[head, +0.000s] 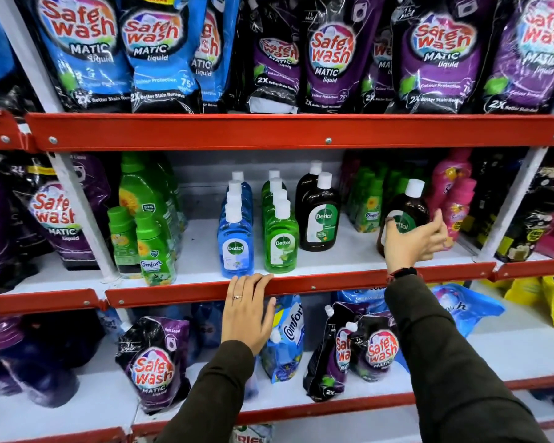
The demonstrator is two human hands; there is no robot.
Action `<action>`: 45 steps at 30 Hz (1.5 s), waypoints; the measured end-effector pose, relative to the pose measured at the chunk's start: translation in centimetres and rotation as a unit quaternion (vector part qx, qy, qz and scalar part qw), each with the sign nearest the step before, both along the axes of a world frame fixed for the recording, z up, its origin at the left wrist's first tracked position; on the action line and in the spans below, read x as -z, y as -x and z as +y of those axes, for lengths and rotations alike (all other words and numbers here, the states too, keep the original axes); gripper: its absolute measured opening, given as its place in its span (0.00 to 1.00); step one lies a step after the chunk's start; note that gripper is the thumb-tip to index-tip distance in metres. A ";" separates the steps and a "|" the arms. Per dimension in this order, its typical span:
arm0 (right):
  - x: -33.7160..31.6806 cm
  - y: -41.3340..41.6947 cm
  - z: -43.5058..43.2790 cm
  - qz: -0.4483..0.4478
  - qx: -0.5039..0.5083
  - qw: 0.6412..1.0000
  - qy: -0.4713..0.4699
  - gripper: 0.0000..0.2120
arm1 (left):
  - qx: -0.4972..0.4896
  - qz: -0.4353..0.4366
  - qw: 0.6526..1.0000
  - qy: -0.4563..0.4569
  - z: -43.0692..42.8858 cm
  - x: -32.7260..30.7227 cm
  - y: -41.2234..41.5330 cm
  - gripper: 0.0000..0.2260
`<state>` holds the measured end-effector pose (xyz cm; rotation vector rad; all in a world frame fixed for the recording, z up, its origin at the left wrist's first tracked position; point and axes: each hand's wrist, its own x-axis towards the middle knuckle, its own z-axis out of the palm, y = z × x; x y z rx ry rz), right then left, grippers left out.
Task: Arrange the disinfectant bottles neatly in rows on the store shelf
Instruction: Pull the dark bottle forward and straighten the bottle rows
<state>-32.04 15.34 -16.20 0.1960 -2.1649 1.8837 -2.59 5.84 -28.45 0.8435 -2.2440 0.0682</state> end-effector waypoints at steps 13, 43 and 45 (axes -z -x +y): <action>1.1 3.1 1.5 0.032 -0.129 0.989 0.065 0.26 | -0.002 -0.006 1.000 -0.001 -0.1 -0.1 0.0 0.21; 0.9 -0.6 -2.6 -0.012 -0.564 0.826 -0.015 0.25 | -0.012 0.070 0.997 -0.034 0.6 -0.6 1.0 0.18; 0.9 -0.8 -2.5 -0.013 -0.557 0.830 -0.022 0.25 | -0.008 0.107 0.993 -0.056 1.3 -1.3 1.7 0.18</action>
